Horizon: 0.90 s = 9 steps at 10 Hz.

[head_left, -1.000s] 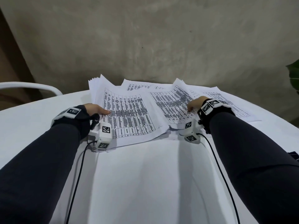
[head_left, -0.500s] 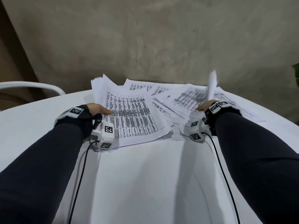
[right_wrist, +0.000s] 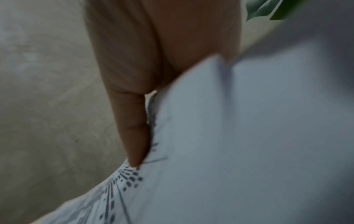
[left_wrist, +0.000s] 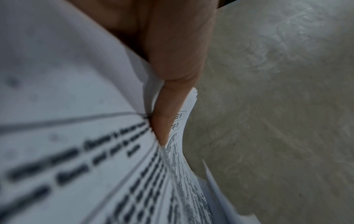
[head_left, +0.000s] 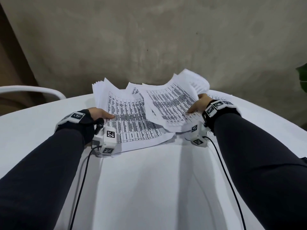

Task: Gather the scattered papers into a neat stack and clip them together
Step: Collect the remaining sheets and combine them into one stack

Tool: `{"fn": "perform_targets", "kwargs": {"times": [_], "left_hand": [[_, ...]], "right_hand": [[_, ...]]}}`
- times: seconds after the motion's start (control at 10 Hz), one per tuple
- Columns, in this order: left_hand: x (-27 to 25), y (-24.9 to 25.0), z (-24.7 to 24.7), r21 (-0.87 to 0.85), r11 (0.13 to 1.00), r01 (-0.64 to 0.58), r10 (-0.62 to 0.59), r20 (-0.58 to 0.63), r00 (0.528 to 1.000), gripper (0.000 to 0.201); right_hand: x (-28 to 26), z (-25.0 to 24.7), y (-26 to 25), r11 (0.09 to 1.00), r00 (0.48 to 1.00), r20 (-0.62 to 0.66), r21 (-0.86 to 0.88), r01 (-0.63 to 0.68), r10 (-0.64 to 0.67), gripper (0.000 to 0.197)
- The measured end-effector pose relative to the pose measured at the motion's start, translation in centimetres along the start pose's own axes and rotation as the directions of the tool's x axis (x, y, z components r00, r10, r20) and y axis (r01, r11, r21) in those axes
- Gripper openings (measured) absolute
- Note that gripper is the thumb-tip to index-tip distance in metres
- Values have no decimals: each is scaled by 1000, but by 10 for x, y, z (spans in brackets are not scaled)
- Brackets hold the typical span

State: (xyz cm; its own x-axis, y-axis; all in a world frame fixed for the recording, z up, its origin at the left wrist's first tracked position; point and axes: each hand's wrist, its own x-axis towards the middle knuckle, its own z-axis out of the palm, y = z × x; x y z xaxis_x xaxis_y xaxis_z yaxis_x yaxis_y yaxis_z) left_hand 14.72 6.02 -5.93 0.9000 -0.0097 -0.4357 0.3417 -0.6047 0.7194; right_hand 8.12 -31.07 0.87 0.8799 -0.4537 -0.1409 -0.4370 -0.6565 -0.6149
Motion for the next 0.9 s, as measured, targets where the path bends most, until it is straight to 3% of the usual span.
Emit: {"fn": "perform_targets", "kwargs": {"times": [0.1, 0.2, 0.3, 0.4, 0.5, 0.6, 0.9], "left_hand": [[-4, 4, 5, 61, 998, -21, 24, -60, 998, 32], [-4, 4, 5, 59, 997, -41, 46, -71, 996, 34], [-4, 3, 5, 40, 998, -46, 49, -69, 996, 35], [-5, 3, 5, 23, 999, -46, 48, -80, 996, 40], [-7, 5, 5, 33, 999, -36, 38, -75, 996, 45], [-12, 7, 5, 22, 1000, -20, 21, -71, 997, 43], [-21, 8, 6, -3, 1000, -21, 21, -70, 997, 50]], "right_hand": [[-2, -7, 8, 992, 995, 35, 87, -96, 93, 23], [2, -11, 23, 997, 996, -33, -7, -78, 78, 25], [5, -12, 31, 930, 999, -52, -366, -14, -6, 47], [10, -10, 26, 903, 999, -38, -431, 12, -32, 42], [21, 1, 22, 939, 1000, -18, -344, -8, 2, 40], [28, 17, 23, 956, 995, 68, -291, -44, 67, 51], [11, 7, -2, 978, 991, -113, -207, 41, -66, 26]]}}
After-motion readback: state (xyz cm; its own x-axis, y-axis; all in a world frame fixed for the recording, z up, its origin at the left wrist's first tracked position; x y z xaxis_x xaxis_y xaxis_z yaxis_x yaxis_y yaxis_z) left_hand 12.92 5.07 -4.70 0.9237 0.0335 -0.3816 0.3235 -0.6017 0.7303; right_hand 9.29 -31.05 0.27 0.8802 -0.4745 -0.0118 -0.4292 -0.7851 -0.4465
